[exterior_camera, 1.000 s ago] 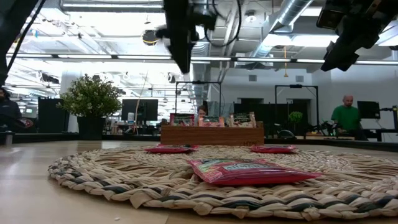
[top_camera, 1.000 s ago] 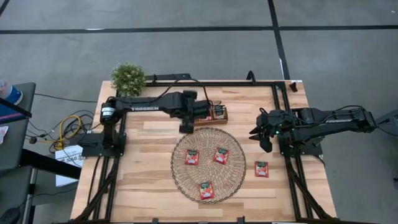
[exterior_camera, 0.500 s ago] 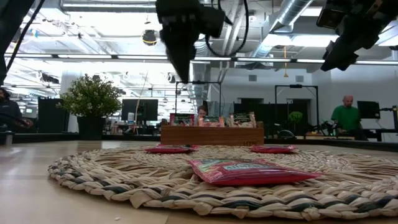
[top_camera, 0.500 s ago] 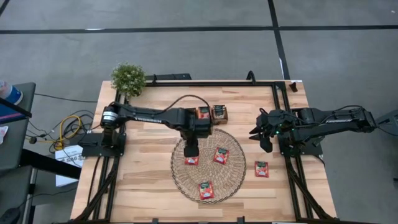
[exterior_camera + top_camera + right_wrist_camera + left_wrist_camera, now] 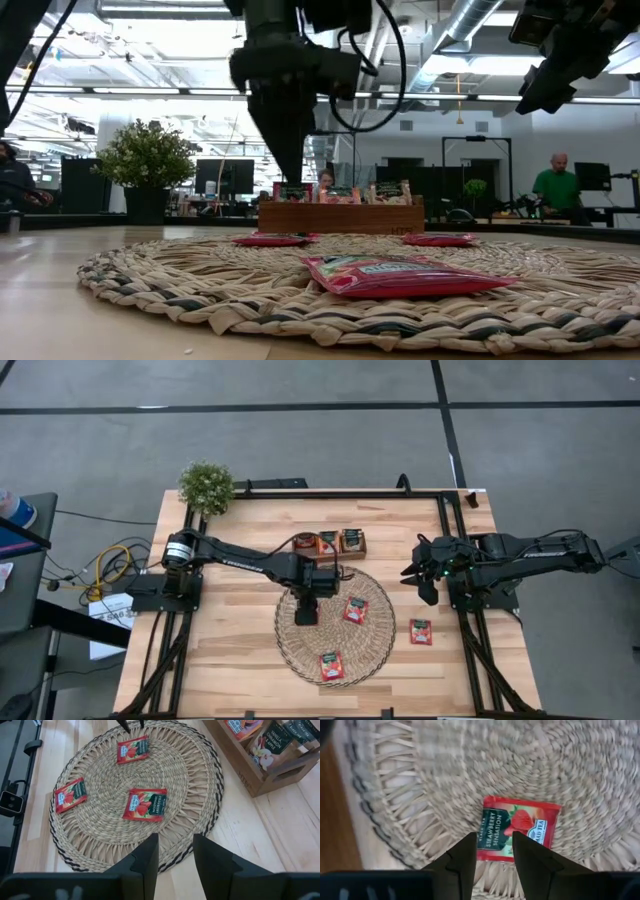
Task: Pick & Place Tea
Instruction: Put the red tea bag into the wooden organizer
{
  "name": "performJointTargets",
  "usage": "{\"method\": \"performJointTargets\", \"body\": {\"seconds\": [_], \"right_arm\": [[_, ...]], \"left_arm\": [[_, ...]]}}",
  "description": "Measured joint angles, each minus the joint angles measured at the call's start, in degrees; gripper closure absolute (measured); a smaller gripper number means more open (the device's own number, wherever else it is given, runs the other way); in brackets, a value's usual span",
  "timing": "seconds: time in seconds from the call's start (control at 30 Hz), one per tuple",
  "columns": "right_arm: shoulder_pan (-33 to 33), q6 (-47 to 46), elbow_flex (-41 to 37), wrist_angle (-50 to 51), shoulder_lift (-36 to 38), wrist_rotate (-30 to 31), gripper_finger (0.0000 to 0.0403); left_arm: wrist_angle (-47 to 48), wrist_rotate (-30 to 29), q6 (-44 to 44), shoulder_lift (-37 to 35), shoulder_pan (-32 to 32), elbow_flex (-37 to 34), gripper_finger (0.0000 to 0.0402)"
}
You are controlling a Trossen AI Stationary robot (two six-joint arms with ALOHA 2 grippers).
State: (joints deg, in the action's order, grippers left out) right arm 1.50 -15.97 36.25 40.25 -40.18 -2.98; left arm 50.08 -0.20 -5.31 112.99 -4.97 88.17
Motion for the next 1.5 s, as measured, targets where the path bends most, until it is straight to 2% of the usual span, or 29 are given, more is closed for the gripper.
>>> {"method": "performJointTargets", "body": {"seconds": [0.3,0.67,0.97,1.17,1.5], "right_arm": [[0.0,0.0,0.0,0.0,0.0,0.0,0.029],[0.0,0.0,0.0,0.0,0.0,0.0,0.029],[0.0,0.0,0.0,0.0,0.0,0.0,0.029],[0.0,0.0,0.0,0.0,0.0,0.0,0.029],[0.0,-0.1,0.0,0.0,0.0,0.0,0.029]], "left_arm": [[-7.4,-3.1,1.6,0.1,-0.4,-4.9,0.0284],[-8.1,-4.6,4.2,4.8,-0.4,-5.1,0.0284],[-7.8,-4.6,3.8,5.1,-0.4,-5.0,0.0287],[-7.6,-4.6,3.6,5.2,-0.4,-5.0,0.0311],[-8.5,-4.5,4.3,5.1,-0.4,-6.0,0.0381]]}}
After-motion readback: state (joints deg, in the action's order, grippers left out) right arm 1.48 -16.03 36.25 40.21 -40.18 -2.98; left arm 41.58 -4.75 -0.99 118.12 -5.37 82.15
